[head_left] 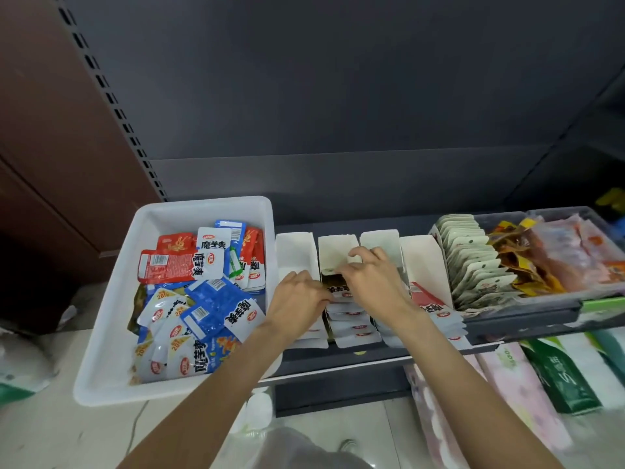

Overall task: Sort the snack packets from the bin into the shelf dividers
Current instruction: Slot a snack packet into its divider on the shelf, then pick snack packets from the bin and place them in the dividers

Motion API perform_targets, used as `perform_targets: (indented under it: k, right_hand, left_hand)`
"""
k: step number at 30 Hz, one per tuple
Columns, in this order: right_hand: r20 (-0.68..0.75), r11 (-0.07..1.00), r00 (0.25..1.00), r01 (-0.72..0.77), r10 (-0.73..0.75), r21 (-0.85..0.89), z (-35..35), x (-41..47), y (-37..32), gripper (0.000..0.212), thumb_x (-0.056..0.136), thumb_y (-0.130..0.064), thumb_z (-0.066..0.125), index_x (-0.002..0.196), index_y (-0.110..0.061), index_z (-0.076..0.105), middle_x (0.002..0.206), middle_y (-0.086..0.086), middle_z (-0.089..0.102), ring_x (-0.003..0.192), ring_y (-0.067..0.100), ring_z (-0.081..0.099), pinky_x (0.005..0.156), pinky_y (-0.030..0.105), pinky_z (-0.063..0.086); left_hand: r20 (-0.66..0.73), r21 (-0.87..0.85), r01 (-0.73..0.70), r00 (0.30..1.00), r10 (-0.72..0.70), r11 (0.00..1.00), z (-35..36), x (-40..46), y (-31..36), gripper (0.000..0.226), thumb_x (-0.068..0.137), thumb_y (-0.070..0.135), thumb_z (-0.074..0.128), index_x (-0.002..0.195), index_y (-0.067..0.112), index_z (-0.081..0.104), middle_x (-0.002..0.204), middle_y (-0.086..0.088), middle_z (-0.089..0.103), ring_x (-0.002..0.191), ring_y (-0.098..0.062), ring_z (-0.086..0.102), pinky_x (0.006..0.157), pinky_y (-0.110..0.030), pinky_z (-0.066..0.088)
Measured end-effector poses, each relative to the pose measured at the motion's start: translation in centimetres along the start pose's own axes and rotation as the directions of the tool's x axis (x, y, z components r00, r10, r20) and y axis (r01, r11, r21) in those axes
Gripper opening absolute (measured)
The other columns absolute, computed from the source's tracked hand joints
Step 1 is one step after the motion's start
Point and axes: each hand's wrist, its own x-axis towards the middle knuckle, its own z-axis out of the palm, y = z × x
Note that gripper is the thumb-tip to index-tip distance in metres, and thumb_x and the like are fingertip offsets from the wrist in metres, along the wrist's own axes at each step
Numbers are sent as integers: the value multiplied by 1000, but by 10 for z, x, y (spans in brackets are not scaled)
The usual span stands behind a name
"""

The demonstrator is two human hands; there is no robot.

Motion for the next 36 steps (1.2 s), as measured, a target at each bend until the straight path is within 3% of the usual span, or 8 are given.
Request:
perform_targets:
  k: [4, 8, 10, 13, 19, 23, 28, 36]
  right_hand:
    - [52, 999, 998, 32, -33, 22, 6, -12, -1, 24, 80, -10, 63, 103, -13, 71, 103, -1, 71, 118, 24, 52, 89, 35, 25]
    - [-108, 933, 991, -33, 76, 358, -16, -13, -25, 24, 83, -8, 64, 105, -15, 70, 96, -1, 72, 93, 21, 63, 83, 35, 43]
    - [-58, 841, 995, -35, 79, 540, -33, -6, -48, 23, 90, -12, 59, 110, -17, 69, 102, 0, 72, 90, 19, 66, 82, 33, 50]
    - [61, 743, 997, -12, -38, 669, -44, 14, -89, 24, 96, -23, 52, 116, -23, 65, 111, -6, 70, 98, 11, 64, 81, 24, 48]
    - [182, 799, 930, 162, -320, 580, -4, 62, -161, 33, 95, -17, 51, 126, -21, 60, 128, 0, 60, 116, 21, 49, 99, 38, 39]
    - [338, 862, 846, 244, -413, 444, 17, 74, -183, 50, 93, -29, 57, 140, -30, 42, 154, 5, 25, 140, 30, 19, 112, 47, 23]
    - [432, 876, 826, 143, -362, 461, 26, 73, -192, 62, 89, -32, 62, 144, -31, 34, 157, 2, 16, 143, 32, 10, 107, 51, 34]
    - [481, 906, 876, -188, -20, 379, 33, 74, -194, 68, 88, -40, 62, 142, -15, 30, 139, 15, 40, 126, 31, 40, 98, 39, 43]
  left_hand:
    - [-12, -70, 6, 1000, -6, 998, 0, -6, -3, 10, 76, 21, 76, 85, 26, 76, 79, 7, 73, 76, -17, 62, 69, -29, 49]
    - [-135, -139, 122, 981, -141, 983, -23, -35, -17, 17, 83, 35, 63, 75, 24, 73, 67, 9, 68, 65, -8, 57, 59, -16, 43]
    - [-172, -205, 227, 949, -264, 952, -36, -61, -38, 20, 85, 35, 60, 74, 21, 70, 67, 11, 66, 63, -5, 54, 58, -10, 37]
    - [-160, -242, 415, 875, -457, 877, -50, -103, -81, 8, 82, 27, 71, 86, 20, 69, 77, 12, 67, 70, -3, 59, 60, -20, 50]
    - [183, -19, 640, 758, -626, 768, -61, -142, -131, 37, 77, 36, 74, 111, 27, 62, 110, 8, 63, 105, -11, 54, 81, -20, 44]
    - [277, 105, 662, 697, -661, 742, -52, -146, -144, 69, 75, 47, 73, 134, 29, 42, 136, 4, 41, 126, -17, 35, 102, -31, 36]
    - [288, 74, 682, 684, -671, 727, -50, -148, -151, 69, 76, 48, 72, 135, 30, 41, 137, 4, 44, 127, -17, 36, 102, -32, 36]
    - [299, 101, 650, 702, -646, 753, -53, -140, -146, 60, 81, 44, 68, 134, 34, 44, 138, 4, 42, 129, -19, 34, 103, -33, 36]
